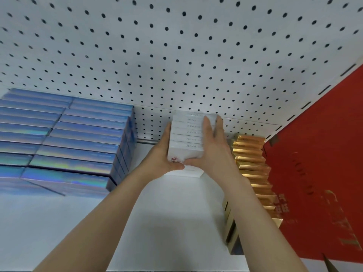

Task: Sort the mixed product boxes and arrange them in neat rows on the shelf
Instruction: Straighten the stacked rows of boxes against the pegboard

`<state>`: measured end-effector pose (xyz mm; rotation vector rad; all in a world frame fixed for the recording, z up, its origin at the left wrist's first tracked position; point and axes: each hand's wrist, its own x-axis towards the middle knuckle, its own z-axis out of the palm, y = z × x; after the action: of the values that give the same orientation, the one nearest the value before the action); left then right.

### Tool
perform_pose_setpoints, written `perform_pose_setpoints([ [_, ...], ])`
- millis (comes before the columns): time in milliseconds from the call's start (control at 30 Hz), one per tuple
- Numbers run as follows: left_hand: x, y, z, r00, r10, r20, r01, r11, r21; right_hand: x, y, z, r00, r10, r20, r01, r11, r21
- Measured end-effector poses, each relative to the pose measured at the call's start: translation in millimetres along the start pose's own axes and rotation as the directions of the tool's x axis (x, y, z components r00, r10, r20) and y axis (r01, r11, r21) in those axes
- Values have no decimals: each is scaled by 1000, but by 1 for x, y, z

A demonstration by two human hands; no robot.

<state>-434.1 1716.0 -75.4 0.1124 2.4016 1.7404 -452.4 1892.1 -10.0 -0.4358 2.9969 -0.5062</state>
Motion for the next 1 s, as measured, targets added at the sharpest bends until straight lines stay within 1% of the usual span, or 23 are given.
perform_pose_setpoints([
  [67,1,3,-3,1000,-2,15,3,1000,-13,2,-1,-2,999,41,24,-42,997,72],
  [167,-1,5,-1,1000,-6,-15,6,999,-39,0,-3,-3,1000,13,23,-15,997,82],
  [267,-6,4,2,998,13,-64,-15,1000,-26,-2,-3,-2,999,-28,23,28,999,29],
  [433,-4,7,-2,999,4,-48,-4,1000,-4,3,-8,-7,996,-33,87,42,993,-111],
  [500,-5,8,-3,998,-11,-56,12,1000,9,3,-11,-8,996,-20,92,32,991,-127],
  [600,-9,7,1,992,-19,-125,22,1000,21,1,-13,-9,998,-9,69,20,987,-160],
  [667,-14,5,6,983,-23,-184,23,1000,-4,-1,-13,-11,999,-17,50,27,980,-197],
  [733,-22,4,12,971,-19,-237,22,1000,10,-6,-12,-12,999,-33,31,39,975,-217],
  [833,-36,0,19,949,-20,-316,50,995,87,-25,-4,-17,998,-52,-31,47,986,-158],
  [933,-54,-3,27,931,-11,-365,84,979,184,-57,14,-27,991,-57,-123,57,998,-5],
  [1000,-71,-1,41,898,-23,-440,102,982,157,-81,31,-37,993,-7,-118,13,998,57],
])
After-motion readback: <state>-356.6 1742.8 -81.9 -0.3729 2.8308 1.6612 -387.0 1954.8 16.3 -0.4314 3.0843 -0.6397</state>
